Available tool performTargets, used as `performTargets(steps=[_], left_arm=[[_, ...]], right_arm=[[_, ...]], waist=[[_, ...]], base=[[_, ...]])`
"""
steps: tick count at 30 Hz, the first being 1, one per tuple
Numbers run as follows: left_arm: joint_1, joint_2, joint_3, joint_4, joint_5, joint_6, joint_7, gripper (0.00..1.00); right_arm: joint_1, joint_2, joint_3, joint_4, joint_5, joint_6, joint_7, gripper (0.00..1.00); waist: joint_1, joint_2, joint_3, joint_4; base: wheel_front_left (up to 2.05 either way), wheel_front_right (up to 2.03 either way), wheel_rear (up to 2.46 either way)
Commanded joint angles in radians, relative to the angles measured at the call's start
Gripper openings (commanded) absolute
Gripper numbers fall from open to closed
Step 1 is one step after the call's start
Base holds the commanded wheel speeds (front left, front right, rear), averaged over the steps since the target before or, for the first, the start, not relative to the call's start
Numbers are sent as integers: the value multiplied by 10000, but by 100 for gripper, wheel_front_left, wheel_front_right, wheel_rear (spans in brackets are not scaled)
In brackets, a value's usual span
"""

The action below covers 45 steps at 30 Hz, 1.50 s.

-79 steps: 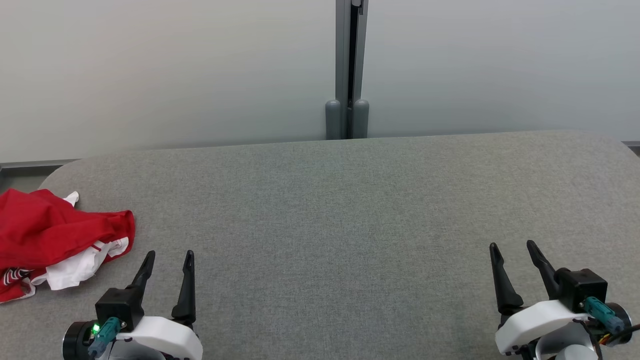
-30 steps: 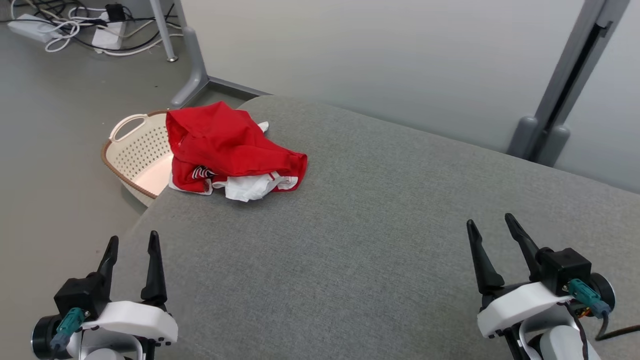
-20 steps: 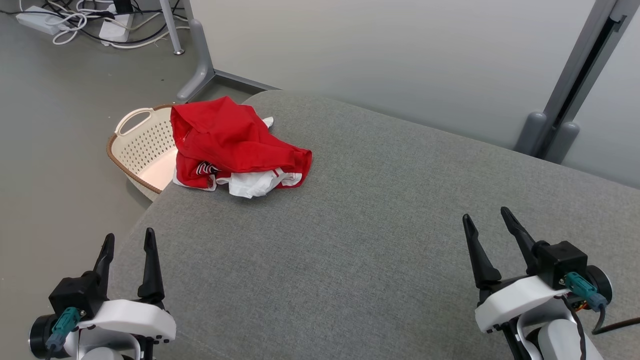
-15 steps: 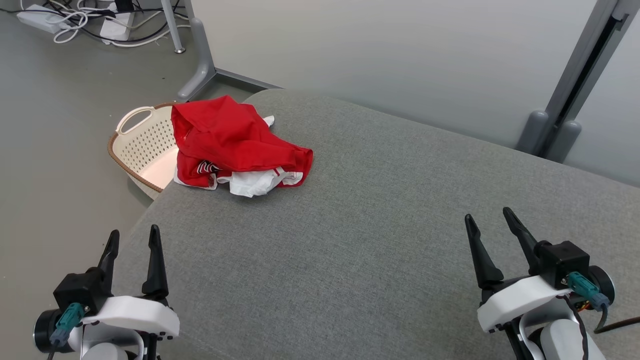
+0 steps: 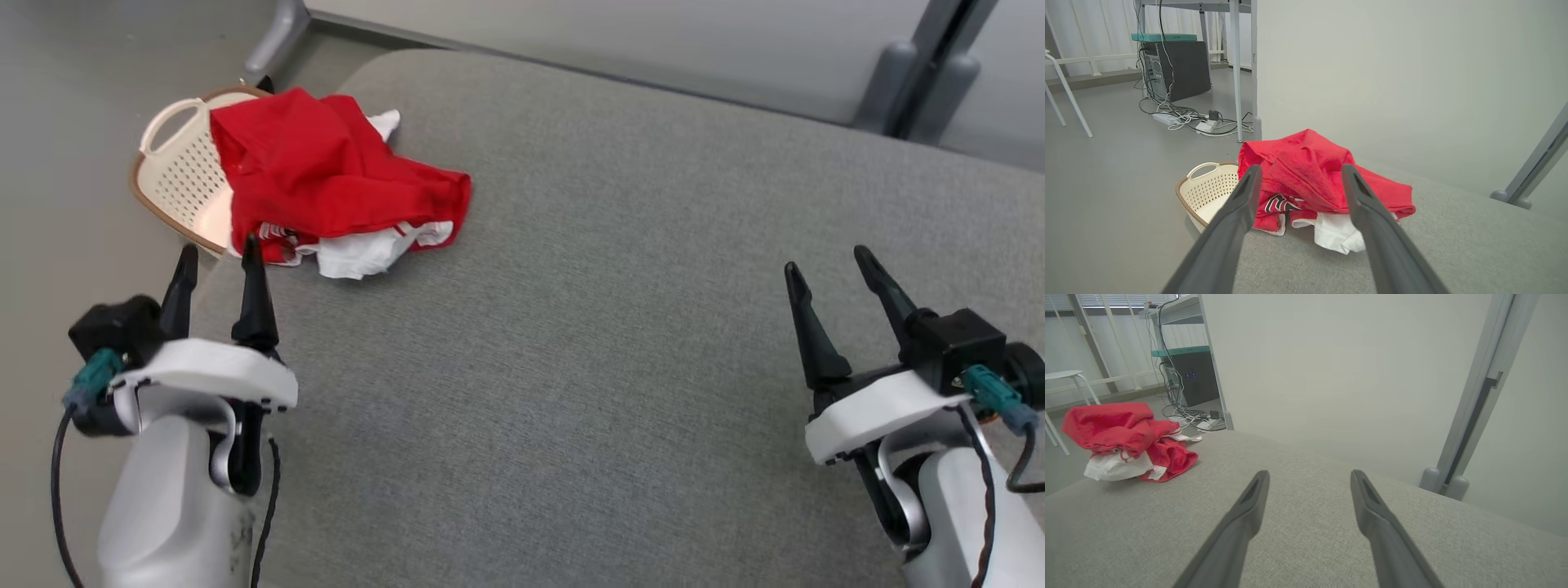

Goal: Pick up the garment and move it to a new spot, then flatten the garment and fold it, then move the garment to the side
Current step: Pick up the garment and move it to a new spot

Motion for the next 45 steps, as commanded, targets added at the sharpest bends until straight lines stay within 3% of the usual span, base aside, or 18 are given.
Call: performTargets(steps=[1, 8, 16, 17, 18, 19, 22, 28, 36, 45], left_arm=[[-538, -10, -8, 337, -206, -104, -7, 100], [-2528, 421, 303, 2876, -971, -247, -5, 100], [-3661, 1030, 534, 5189, -1581, -239, 22, 100], [-3740, 1056, 496, 5381, -1681, -241, 47, 76], [-3820, 1103, 450, 5514, -1747, -241, 37, 35], [-3867, 1205, 379, 5620, -1757, -242, 33, 0], [-3878, 1595, 135, 5153, -1447, -244, -19, 0], [-2707, 1617, 505, 2175, -553, 20, -10, 0], [-184, 904, 720, -1439, 366, -14, -13, 0], [2276, 348, -472, -3964, 980, -54, 304, 0]], right_arm=[[-257, -133, -36, -141, -79, 1, 77, 100], [-830, -168, -8, -360, -109, 1, 97, 100], [-977, -161, -88, -167, -106, 1, -130, 100], [-996, -138, -107, -140, -91, 1, -155, 100], [-1020, -125, -118, -116, -85, 1, -157, 100], [-1032, -117, -126, -92, -94, 1, -169, 100], [-998, -89, -181, 18, -85, 1, -246, 100], [-696, 20, -418, 198, -13, -1, -471, 100], [-16, 295, -717, 461, 81, 1, -770, 100], [650, 579, -640, 589, 301, -1, -865, 100]], waist=[[0, 0, 1116, -739], [0, 0, 2218, -1580], [0, 0, 2410, -1898], [0, 0, 2403, -1909], [0, 0, 2394, -1910], [0, 0, 2380, -1909], [0, 0, 2231, -1872], [0, 0, 1587, -1896], [0, 0, 350, -2202], [0, 0, -644, -2865]], base=[[0, 0, 0], [0, 0, 0], [0, 0, 0], [0, 0, 0], [0, 0, 0], [0, 0, 0], [0, 0, 0], [0, 0, 0], [0, 0, 0], [0, 0, 0]])
